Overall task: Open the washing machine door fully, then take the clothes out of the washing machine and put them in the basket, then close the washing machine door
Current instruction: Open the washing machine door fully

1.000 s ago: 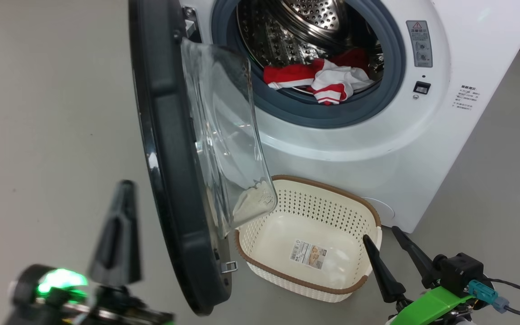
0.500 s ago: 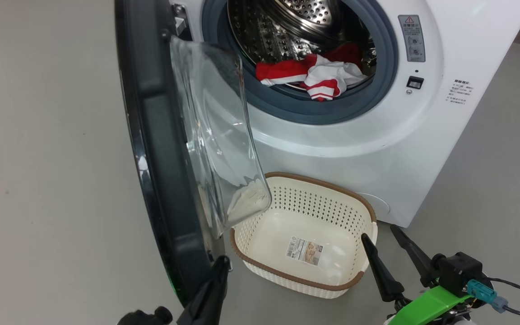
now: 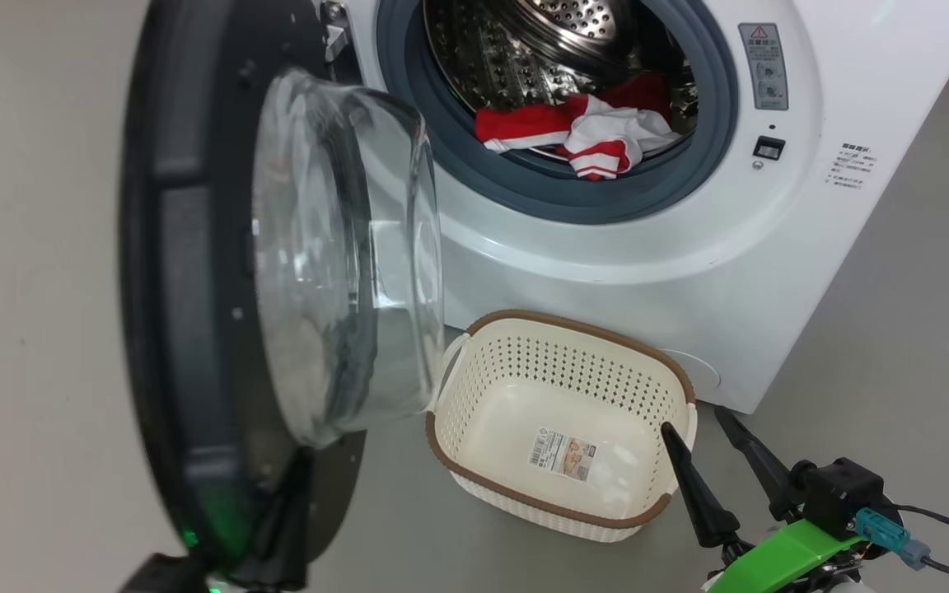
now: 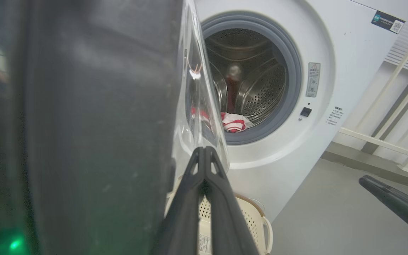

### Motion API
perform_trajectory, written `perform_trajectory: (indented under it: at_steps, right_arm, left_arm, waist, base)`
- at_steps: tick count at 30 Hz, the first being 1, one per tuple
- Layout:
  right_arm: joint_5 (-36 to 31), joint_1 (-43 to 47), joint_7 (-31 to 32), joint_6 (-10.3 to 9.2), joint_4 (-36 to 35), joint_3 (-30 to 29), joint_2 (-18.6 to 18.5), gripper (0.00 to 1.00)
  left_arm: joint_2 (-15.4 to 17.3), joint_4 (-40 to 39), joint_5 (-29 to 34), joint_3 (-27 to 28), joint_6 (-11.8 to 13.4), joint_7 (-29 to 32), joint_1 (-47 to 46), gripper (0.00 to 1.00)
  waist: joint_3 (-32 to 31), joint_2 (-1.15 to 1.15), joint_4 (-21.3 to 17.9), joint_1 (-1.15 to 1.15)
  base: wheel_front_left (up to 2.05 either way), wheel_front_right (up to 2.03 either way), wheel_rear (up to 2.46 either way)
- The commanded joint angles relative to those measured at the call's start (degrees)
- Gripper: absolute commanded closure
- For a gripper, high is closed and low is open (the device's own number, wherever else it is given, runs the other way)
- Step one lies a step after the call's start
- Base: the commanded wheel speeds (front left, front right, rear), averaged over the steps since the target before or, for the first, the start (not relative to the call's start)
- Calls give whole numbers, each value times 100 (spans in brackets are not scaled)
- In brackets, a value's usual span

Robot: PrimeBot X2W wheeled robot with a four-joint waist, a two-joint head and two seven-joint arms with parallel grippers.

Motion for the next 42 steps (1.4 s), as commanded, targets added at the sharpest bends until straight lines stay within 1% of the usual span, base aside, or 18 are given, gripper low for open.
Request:
perform_trajectory:
  at_steps: [1,4,9,10,18,19,26,35,42]
  right_arm:
    - [-34,-145,-52,43,-164,82,-10,0]
    - [-36,-159,-52,43,-167,92,-8,0]
    - [-40,-193,-52,43,-173,115,-26,0]
    - [-41,-215,-52,43,-171,120,-41,0]
    - [-57,-316,-52,43,-169,129,-125,0]
    - [-57,-316,-52,43,-169,129,-125,0]
    - [-67,-386,-52,43,-173,122,-206,0]
    - [-88,-515,-52,43,-177,135,-257,0]
    - [-89,-571,-52,43,-179,154,-287,0]
  left_arm:
    - [70,-112,90,536,128,-33,-267,100]
    - [70,-70,227,942,113,-33,-294,100]
    - [86,72,373,1587,-1,-33,-486,100]
    - [109,188,424,1832,-34,-33,-600,100]
    - [271,721,603,2822,-102,-33,-1176,100]
    - [271,721,603,2822,-102,-33,-1176,100]
    - [473,1172,777,3528,-177,-33,-1647,100]
    - [767,1964,940,4254,-249,-33,-2316,100]
    - [1044,2556,1090,4589,-316,-33,-2745,100]
  waist:
    - [15,0,24,0]
    - [47,0,47,0]
    - [126,0,71,0]
    - [166,0,71,0]
    - [331,0,5,0]
    - [331,0,5,0]
    - [478,0,-64,0]
    - [682,0,-149,0]
    - [756,0,-223,0]
  base:
    - [0,0,0]
    - [0,0,0]
    - [0,0,0]
    - [0,0,0]
    - [0,0,0]
    - [0,0,0]
    - [0,0,0]
    - [0,0,0]
    - [0,0,0]
